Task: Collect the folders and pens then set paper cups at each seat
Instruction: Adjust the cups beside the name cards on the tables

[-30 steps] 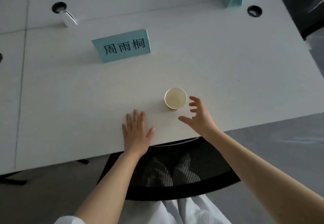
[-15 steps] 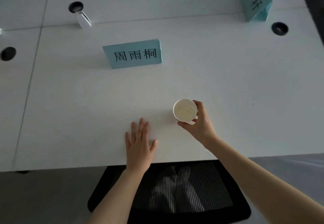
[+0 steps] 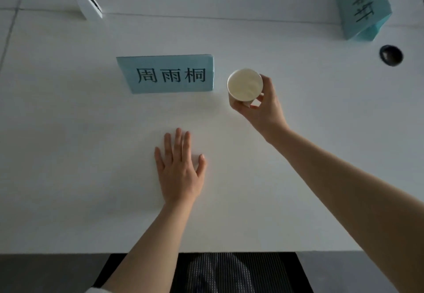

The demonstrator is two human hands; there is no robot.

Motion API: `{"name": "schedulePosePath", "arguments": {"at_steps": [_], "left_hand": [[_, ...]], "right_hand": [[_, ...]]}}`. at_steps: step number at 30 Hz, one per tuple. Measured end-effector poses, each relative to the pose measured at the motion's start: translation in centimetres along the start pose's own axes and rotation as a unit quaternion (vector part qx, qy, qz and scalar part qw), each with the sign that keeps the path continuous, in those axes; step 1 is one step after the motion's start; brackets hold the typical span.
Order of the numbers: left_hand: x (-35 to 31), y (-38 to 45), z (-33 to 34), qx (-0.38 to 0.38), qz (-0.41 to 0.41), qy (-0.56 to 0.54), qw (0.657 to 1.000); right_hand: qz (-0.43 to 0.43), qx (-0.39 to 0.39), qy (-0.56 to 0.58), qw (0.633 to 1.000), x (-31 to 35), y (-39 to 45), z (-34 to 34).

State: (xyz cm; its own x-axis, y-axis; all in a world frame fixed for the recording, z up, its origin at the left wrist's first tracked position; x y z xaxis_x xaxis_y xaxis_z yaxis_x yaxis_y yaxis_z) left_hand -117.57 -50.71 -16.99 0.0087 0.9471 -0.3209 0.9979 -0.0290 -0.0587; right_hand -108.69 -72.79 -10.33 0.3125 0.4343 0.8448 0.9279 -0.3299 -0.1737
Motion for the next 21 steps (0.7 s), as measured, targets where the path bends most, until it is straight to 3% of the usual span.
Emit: {"name": "schedulePosePath", "arguments": {"at_steps": [10, 21], "left_hand": [[-0.1, 0.0, -0.3, -0.037, 0.004, 0.008, 0.999], [-0.1, 0.1, -0.3, -0.026, 0.011, -0.002, 1.000]], "right_hand": [[0.009, 0.022, -0.005, 1.000, 1.4, 4.5, 3.0], [0.075, 0.040, -0.022, 0.996, -2.6, -1.0, 0.9]]}}
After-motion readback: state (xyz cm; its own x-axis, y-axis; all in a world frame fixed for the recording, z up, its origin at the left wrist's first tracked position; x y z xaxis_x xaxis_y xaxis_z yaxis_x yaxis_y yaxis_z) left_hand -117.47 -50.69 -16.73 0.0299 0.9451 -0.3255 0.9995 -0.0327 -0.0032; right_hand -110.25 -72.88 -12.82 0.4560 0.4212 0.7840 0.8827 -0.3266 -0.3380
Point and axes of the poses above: each hand's wrist, its own y-axis towards the middle knuckle, its own z-axis out of the palm, x = y × z, the point moved 5 cm from there along y, towards the middle knuckle, and after that the axes turned 6 degrees about -y, right-handed, at the moved point
